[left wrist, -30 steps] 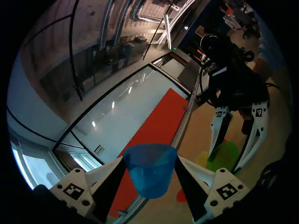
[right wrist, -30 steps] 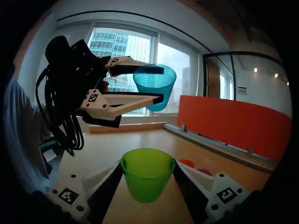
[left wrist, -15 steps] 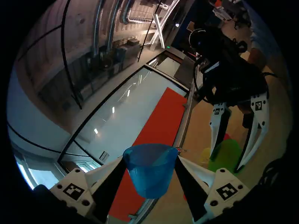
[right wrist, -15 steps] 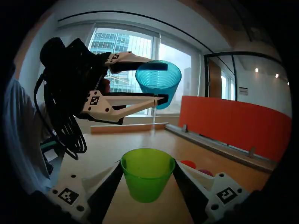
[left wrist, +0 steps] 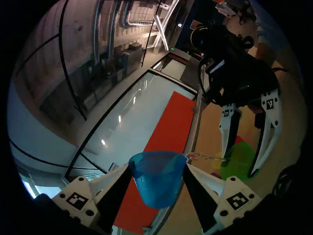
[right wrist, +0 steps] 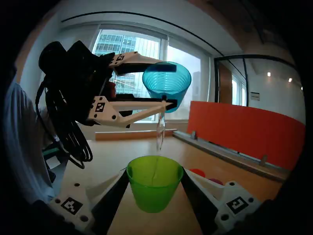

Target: Pour water

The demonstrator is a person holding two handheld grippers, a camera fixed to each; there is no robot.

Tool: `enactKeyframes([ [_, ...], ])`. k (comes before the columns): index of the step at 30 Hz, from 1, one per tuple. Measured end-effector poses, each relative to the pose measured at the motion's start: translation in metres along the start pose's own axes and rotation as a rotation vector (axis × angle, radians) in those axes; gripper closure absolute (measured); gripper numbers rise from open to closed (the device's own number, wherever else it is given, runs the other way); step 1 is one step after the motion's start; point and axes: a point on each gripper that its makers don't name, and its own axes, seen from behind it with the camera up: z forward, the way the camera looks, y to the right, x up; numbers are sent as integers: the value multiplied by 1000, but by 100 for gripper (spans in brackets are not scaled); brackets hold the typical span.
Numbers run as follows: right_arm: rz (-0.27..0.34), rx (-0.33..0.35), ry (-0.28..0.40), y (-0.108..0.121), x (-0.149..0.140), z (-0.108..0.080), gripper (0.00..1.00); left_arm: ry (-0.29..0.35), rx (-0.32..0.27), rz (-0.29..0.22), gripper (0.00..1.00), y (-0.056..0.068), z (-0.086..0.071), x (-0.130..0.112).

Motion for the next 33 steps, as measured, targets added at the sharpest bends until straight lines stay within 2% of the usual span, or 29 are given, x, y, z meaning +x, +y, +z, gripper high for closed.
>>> enactKeyframes([
  [33, 0, -17, 19, 5, 4, -8, 8, 12, 8, 149, 14, -6, 0, 17],
])
